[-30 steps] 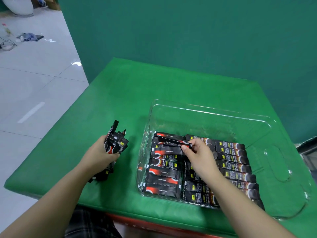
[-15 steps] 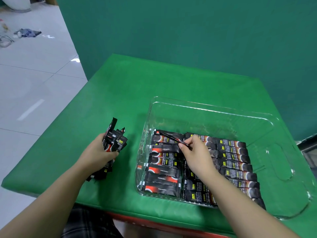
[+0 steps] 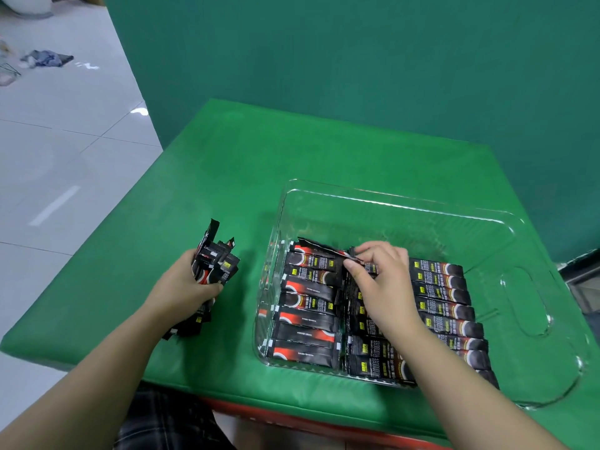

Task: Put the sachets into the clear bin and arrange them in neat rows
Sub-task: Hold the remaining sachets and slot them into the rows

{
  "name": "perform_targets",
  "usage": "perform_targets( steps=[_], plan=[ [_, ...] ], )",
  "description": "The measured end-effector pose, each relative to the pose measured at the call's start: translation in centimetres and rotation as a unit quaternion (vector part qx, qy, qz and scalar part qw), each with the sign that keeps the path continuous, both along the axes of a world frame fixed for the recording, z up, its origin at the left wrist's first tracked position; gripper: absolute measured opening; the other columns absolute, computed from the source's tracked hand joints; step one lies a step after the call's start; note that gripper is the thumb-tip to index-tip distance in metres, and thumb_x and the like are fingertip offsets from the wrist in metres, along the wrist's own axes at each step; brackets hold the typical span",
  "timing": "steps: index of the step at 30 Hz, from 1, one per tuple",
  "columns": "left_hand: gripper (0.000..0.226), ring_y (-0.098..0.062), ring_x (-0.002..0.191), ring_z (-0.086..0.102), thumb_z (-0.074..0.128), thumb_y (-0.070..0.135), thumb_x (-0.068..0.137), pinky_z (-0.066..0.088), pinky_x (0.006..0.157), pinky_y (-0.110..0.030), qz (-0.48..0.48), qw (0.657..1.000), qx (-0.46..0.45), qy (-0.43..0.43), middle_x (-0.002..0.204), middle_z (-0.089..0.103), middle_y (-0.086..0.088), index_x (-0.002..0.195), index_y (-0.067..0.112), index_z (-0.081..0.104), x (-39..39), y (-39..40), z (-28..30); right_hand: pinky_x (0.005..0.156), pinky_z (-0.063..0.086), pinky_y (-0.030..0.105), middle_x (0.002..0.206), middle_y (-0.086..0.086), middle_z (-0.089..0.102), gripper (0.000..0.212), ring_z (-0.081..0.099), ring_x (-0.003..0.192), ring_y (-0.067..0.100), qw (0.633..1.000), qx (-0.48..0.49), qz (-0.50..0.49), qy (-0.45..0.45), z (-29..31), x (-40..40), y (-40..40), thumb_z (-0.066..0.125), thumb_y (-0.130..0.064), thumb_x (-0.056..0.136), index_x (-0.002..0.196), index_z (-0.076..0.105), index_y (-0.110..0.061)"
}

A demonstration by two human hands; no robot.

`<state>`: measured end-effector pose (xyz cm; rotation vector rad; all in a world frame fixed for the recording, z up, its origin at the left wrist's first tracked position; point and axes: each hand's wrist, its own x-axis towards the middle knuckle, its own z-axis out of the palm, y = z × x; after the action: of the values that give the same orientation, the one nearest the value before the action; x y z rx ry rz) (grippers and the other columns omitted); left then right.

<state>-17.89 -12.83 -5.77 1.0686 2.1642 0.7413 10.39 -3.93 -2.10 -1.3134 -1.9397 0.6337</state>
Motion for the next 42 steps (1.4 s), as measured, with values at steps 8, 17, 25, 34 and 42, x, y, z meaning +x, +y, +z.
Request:
perform_targets(
  steps=[8,17,25,34,42],
  plan=[
    [0.051,-0.012,0.08,0.058,0.076,0.014,0.076,0.044,0.071,-0.031,-0.001,1.0,0.001,0.001,0.087,0.057,0.016,0.111,0.03,0.043,0.1,0.0,0.3,0.051,0.032,0.019,0.068,0.001,0.062,0.017,0.046,0.056,0.004,0.978,-0.204,0.037,0.018,-0.1,0.3,-1.6,0.063,-0.024,0.089,0.077,0.054,-0.018],
    [0.048,-0.015,0.079,0.064,0.078,0.013,0.074,0.05,0.077,-0.034,0.003,1.0,0.0,-0.005,0.09,0.066,0.009,0.111,0.027,0.05,0.0,-0.1,0.2,0.055,0.035,0.019,0.092,0.0,0.066,0.018,0.05,0.066,0.003,0.969,-0.216,0.046,-0.114,-1.2,-0.8,-2.5,0.06,-0.031,0.091,0.108,0.053,-0.028],
    [0.05,-0.005,0.08,0.058,0.077,0.013,0.076,0.043,0.07,-0.03,-0.001,1.0,0.006,-0.008,0.088,0.059,0.018,0.111,0.029,0.046,0.1,0.0,0.2,0.095,0.032,0.029,0.12,-0.006,0.051,0.047,0.036,0.112,0.016,0.928,0.002,0.16,-0.336,-0.8,-1.5,-2.2,0.058,-0.049,0.087,0.127,0.053,-0.025],
    [0.05,-0.012,0.081,0.061,0.078,0.013,0.075,0.046,0.073,-0.032,0.005,1.0,0.006,-0.008,0.089,0.062,0.014,0.111,0.029,0.047,0.1,-0.1,0.1,0.088,0.031,0.034,0.114,-0.001,0.058,0.035,0.04,0.113,0.02,0.893,0.021,0.224,-0.39,-1.0,-3.1,-1.2,0.056,-0.036,0.092,0.123,0.058,-0.021],
    [0.047,-0.014,0.081,0.063,0.078,0.013,0.074,0.05,0.078,-0.034,0.009,1.0,0.003,-0.009,0.09,0.065,0.009,0.108,0.029,0.049,0.0,-0.1,0.0,0.093,0.032,0.035,0.12,-0.001,0.054,0.044,0.039,0.116,0.02,0.897,0.034,0.22,-0.383,-0.9,-3.6,-0.7,0.056,-0.041,0.09,0.13,0.052,-0.022]
  ],
)
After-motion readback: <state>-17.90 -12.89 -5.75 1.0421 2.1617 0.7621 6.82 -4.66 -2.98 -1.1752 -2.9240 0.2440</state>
